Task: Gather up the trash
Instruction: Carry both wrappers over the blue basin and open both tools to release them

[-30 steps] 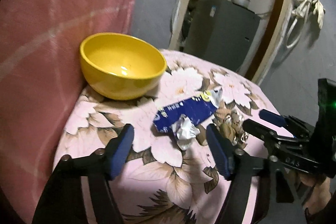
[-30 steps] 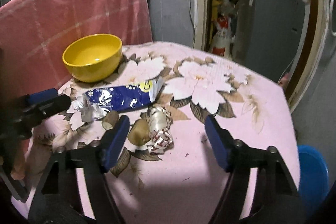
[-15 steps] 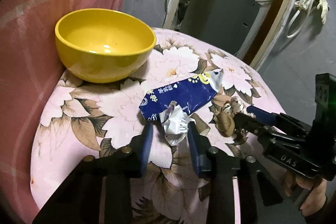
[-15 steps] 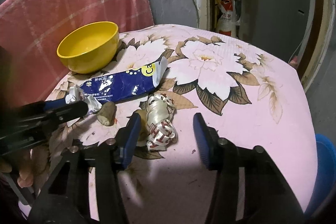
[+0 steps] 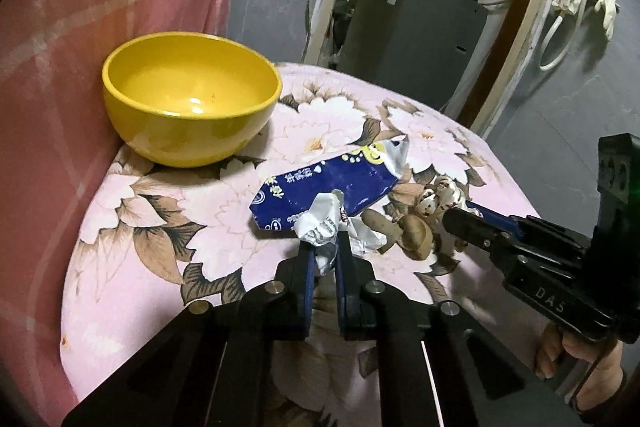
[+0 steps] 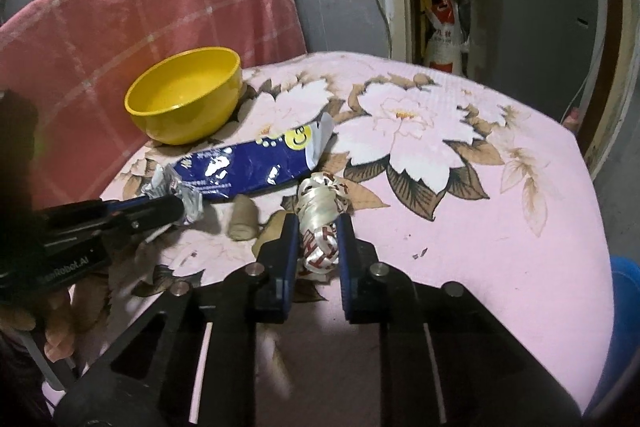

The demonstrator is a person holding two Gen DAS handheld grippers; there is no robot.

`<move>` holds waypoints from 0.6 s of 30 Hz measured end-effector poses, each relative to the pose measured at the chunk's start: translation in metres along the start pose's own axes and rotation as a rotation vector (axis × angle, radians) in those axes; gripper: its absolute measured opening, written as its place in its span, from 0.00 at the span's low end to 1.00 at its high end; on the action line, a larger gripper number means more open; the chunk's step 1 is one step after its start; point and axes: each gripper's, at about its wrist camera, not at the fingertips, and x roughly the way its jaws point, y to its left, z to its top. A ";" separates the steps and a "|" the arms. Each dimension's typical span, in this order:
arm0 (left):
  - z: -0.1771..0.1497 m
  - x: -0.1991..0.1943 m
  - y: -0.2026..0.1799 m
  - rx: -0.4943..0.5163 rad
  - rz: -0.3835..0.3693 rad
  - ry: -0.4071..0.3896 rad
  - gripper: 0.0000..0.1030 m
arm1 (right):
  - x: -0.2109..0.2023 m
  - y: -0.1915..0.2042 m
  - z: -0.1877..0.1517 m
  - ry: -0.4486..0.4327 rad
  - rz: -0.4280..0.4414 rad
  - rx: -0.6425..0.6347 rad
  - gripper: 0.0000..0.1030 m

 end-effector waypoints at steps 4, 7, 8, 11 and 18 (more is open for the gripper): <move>-0.004 -0.014 -0.007 0.006 0.022 -0.039 0.07 | -0.019 0.006 -0.001 -0.066 0.003 -0.008 0.26; -0.007 -0.028 -0.014 0.013 0.027 -0.077 0.07 | -0.036 0.010 -0.002 -0.115 0.003 -0.018 0.26; -0.009 -0.033 -0.015 0.015 0.028 -0.090 0.07 | -0.043 0.012 -0.002 -0.136 -0.001 -0.022 0.26; -0.012 -0.045 -0.020 0.014 0.030 -0.124 0.07 | -0.060 0.017 -0.003 -0.181 -0.010 -0.035 0.26; -0.003 -0.079 -0.035 0.009 0.014 -0.240 0.07 | -0.107 0.026 0.000 -0.316 -0.037 -0.060 0.26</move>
